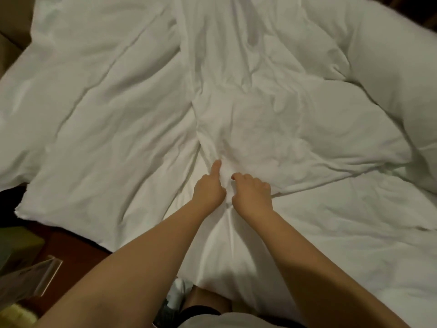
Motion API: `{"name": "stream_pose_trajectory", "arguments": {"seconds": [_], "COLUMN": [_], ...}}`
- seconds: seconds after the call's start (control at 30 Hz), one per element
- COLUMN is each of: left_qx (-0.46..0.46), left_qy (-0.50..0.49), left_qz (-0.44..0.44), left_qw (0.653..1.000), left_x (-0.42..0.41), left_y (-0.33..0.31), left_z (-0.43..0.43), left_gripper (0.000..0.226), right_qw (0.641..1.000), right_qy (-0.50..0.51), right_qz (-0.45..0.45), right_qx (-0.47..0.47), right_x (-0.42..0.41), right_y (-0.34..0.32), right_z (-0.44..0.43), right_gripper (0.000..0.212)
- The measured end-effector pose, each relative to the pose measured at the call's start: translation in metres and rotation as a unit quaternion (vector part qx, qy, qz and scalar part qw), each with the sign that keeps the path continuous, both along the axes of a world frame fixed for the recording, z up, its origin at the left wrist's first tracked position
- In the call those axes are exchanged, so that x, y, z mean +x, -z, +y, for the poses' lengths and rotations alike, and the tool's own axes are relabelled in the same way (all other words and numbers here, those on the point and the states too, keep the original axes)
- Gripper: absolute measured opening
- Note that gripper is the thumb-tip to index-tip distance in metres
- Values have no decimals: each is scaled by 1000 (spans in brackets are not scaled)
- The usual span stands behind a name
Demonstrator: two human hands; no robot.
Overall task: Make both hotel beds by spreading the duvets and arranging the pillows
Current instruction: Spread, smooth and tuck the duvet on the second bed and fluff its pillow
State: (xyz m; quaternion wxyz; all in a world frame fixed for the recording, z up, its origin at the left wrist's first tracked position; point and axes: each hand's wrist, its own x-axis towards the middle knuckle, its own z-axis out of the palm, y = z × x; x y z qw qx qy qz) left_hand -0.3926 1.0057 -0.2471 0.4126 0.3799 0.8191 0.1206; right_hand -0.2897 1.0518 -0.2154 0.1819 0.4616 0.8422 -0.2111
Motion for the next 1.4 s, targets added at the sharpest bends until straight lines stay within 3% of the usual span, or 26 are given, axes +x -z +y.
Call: {"name": "stream_pose_trajectory", "arguments": {"seconds": [0.13, 0.27, 0.4, 0.57, 0.77, 1.0, 1.1, 1.2, 1.3, 1.4], "left_qx": [26, 50, 70, 121, 177, 232, 245, 260, 274, 289], "left_qy": [-12, -50, -139, -248, -302, -316, -318, -314, -300, -310], "left_qz": [-47, -32, -15, -52, -29, -21, -15, 5, 2, 12], "left_qw": [999, 997, 988, 960, 936, 920, 916, 913, 914, 906], "left_x": [-1, 0, -2, 12, 35, 32, 25, 14, 9, 7], "left_y": [-19, -54, -91, -142, -187, -202, -205, -213, -223, -232], "left_z": [16, 26, 14, -1, -29, -21, -16, -10, -1, 2], "left_gripper": [28, 8, 22, 56, 65, 59, 56, 54, 53, 53], "right_qw": [1000, 999, 995, 978, 955, 965, 974, 980, 980, 986], "right_qy": [-13, -39, -66, -43, -33, -79, -84, -44, 35, 46], "right_qz": [0, -4, 70, 199, 285, 251, 198, 153, 143, 134], "right_qx": [2, 14, 28, -49, -70, -5, 73, 122, 131, 83], "right_x": [1, 4, -6, 1, 14, 12, 15, 19, 28, 26], "right_y": [0, -5, -29, -59, -89, -124, -122, -117, -121, -138], "right_z": [-1, -2, 1, 7, -14, 0, 6, 16, 30, 44], "right_gripper": [56, 73, 68, 55, 56, 49, 52, 56, 46, 30]}}
